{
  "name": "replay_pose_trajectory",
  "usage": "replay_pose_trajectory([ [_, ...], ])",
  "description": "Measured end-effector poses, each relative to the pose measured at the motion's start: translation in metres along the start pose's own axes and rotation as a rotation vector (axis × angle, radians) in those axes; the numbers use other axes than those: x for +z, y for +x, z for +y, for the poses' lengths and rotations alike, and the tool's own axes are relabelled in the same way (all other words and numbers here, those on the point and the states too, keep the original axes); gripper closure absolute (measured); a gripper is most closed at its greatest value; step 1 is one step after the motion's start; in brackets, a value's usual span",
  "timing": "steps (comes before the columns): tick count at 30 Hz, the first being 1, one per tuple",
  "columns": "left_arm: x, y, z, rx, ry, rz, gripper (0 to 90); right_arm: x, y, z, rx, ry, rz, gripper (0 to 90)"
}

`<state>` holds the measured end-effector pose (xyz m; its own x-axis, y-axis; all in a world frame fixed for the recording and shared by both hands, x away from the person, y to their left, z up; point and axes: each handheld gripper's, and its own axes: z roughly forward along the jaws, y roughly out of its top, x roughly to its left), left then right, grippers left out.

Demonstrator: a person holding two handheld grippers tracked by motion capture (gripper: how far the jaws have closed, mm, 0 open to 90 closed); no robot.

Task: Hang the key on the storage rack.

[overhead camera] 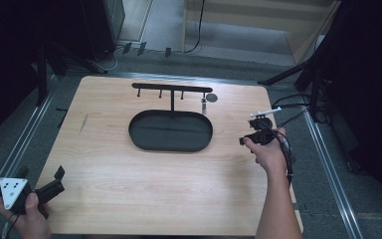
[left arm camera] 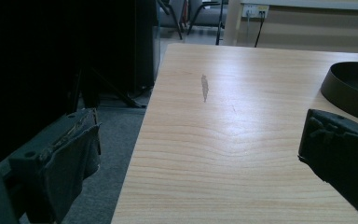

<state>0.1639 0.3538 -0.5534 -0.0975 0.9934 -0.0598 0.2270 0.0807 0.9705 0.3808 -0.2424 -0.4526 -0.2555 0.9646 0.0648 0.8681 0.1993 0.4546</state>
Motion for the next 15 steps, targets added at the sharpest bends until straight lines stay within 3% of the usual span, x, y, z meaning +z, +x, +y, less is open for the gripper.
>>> replay_pose_trajectory([
  [6,0.0,0.0,0.0,0.002,-0.002,0.0,0.0,0.005,-0.006,-0.018,-0.006,-0.071,0.013,30.7],
  [12,0.0,-0.001,0.0,0.003,-0.003,0.001,0.0,0.012,-0.008,-0.048,0.031,-0.13,0.04,21.7],
  [15,0.0,-0.001,0.0,0.002,-0.002,0.001,0.0,0.017,-0.007,-0.063,0.007,-0.156,0.017,16.9],
])
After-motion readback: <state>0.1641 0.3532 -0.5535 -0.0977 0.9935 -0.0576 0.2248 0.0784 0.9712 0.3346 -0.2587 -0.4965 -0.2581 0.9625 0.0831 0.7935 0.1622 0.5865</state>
